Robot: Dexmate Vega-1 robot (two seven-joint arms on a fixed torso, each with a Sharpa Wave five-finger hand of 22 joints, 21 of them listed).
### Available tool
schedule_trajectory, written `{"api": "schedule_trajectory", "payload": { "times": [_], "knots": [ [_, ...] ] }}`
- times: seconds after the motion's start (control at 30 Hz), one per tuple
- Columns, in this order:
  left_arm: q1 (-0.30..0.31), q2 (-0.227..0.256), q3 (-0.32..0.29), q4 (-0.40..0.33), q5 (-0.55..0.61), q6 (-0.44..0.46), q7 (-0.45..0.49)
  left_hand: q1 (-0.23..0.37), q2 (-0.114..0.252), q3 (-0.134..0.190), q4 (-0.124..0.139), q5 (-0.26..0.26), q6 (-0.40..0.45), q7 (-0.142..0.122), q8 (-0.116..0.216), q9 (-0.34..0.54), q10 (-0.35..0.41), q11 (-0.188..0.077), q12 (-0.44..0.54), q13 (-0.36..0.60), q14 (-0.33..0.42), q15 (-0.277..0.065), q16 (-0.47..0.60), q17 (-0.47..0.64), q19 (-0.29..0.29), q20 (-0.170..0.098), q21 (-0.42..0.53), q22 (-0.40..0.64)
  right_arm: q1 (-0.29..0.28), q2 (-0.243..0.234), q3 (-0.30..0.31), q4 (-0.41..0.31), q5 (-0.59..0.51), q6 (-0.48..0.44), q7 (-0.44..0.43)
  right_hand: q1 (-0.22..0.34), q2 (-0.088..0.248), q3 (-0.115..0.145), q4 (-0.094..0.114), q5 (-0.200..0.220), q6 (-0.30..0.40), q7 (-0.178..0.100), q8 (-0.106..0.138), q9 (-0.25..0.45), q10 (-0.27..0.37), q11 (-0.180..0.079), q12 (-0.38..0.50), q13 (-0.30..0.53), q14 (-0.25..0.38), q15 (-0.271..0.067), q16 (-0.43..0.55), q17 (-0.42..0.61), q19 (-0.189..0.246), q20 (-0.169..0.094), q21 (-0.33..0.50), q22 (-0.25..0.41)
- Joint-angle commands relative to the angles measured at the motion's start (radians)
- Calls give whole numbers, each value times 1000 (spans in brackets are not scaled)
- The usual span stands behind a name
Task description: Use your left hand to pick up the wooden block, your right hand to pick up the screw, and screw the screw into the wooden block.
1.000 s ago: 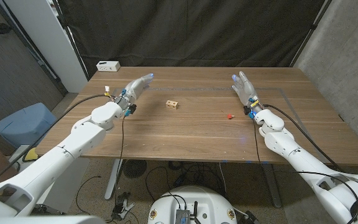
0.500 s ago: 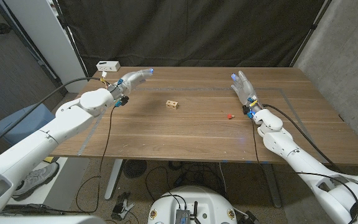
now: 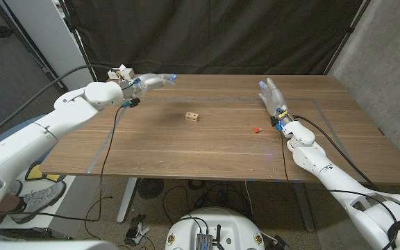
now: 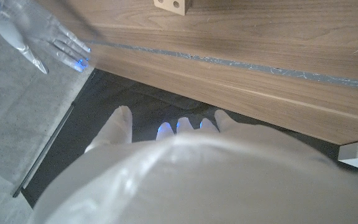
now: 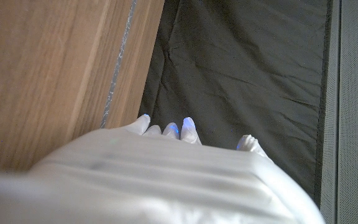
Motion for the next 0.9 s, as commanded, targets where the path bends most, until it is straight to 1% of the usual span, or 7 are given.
{"api": "schedule_trajectory", "payload": {
  "times": [0.03, 0.23, 0.4, 0.43, 0.53, 0.63, 0.9],
  "knots": [
    [-134, 18, 93, -30, 245, 53, -161, 28, -3, 3, -6, 6, 10, -18, 12, 5, 17, -11, 10, 6, -1, -11, 8, 5, -2, 2, 6, 3, 29, 17, 1, 75, 6, 32, 40, 15, 0, 6, -4, 5, -1, -4, 3, 3, -2, -1, 5, 1, -10, 3, 4, 0, -8, -12, 4, 3],
    [-174, 9, 131, -60, 371, 80, -196, 63, -10, 8, -8, 8, 44, -25, 26, 6, 24, -18, 13, 8, 5, -22, 10, 5, 2, 5, 9, 3, 24, 4, -2, 59, -7, 25, 27, 19, -1, 7, -7, 4, 1, -3, 4, 3, 1, 1, 6, 1, -9, 3, 4, 0, -6, -13, 5, 3],
    [-220, -9, 167, -50, 456, 67, -259, 83, -17, 11, -10, 9, 42, -28, 24, 7, 28, -32, 14, 8, 7, -26, 11, 5, 6, 12, 10, 3, 19, 4, -1, 57, -9, 33, 25, 21, -1, 8, -8, 4, 2, -4, 4, 3, 2, 2, 7, 2, -9, 2, 4, -1, -5, -14, 5, 3],
    [-230, -15, 177, -47, 480, 60, -265, 93, -21, 13, -10, 9, 42, -29, 24, 7, 33, -35, 16, 8, 8, -26, 11, 5, -1, 12, 7, 3, 16, 3, -1, 54, -10, 28, 19, 21, -1, 8, -9, 4, 3, -4, 4, 3, 3, 1, 7, 2, -8, 2, 4, -1, -5, -14, 5, 3],
    [-244, -26, 189, -47, 523, 65, -291, 155, -54, 16, -10, 4, 47, -45, 23, 7, 44, -41, 17, 8, 3, -32, 10, 5, -83, 22, -11, 3, 16, 4, -2, 55, -8, 25, 21, 24, -1, 10, -11, 4, 7, -1, 6, 3, 8, 4, 9, 2, -6, 1, 5, -1, -5, -14, 6, 3],
    [-287, -43, 221, -33, 587, 45, -348, 225, -96, 14, -7, 0, 56, -57, 22, 6, 76, -52, 23, 7, -12, -36, 10, 6, -161, 46, -8, 4, 18, 6, -6, 60, -15, 24, 15, 25, 0, 11, -12, 4, 8, -1, 7, 3, 9, 5, 9, 2, -6, 2, 5, -1, -4, -15, 6, 3],
    [-327, -85, 248, -15, 700, 34, -399, 282, -135, 7, -5, 6, 72, -57, 24, 7, 134, -55, 37, 8, -3, -28, 16, 6, -193, 81, -2, 4, 28, 15, -14, 79, -20, 23, 16, 31, -4, 13, -17, 3, 8, 1, 6, 3, 10, 6, 9, 2, -5, 3, 5, -1, -3, -14, 6, 3]
  ]
}}
